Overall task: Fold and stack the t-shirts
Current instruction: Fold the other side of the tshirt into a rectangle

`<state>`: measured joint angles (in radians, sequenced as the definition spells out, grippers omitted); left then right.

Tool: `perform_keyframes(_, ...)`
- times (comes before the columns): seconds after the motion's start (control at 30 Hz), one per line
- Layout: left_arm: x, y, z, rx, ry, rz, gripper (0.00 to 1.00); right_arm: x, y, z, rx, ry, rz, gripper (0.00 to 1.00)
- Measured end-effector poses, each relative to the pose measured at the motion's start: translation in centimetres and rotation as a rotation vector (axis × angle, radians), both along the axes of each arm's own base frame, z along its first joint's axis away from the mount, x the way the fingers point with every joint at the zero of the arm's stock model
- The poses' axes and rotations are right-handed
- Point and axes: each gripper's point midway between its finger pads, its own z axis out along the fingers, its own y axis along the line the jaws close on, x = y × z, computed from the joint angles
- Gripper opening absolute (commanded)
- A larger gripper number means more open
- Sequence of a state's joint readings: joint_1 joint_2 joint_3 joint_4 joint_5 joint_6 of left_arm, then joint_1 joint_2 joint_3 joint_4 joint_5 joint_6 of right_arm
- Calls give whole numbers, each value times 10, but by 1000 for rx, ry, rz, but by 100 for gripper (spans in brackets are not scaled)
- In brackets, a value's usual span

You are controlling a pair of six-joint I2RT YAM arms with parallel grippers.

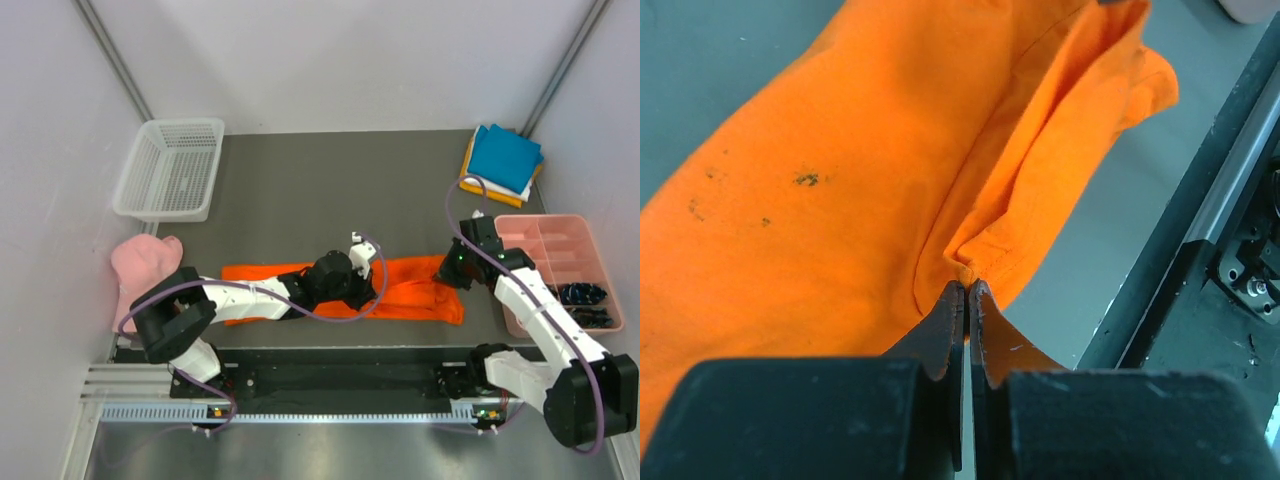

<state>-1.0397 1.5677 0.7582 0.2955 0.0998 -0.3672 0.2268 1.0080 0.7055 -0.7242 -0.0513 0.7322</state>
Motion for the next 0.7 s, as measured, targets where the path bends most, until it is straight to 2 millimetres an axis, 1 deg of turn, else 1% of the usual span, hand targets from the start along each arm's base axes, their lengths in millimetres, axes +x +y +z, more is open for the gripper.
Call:
perform_keyframes(0.27,1,-2,-8,6,12,5,0,21,3,-3,-21,7,20,0)
perform_keyframes(0.47,1,-1,-19,28,24,8,0,27,4,-7,-31,16,29,0)
perform_keyframes(0.7,4,-1,-20,31,16,21,0,32,4,-15,-46,41,40,0)
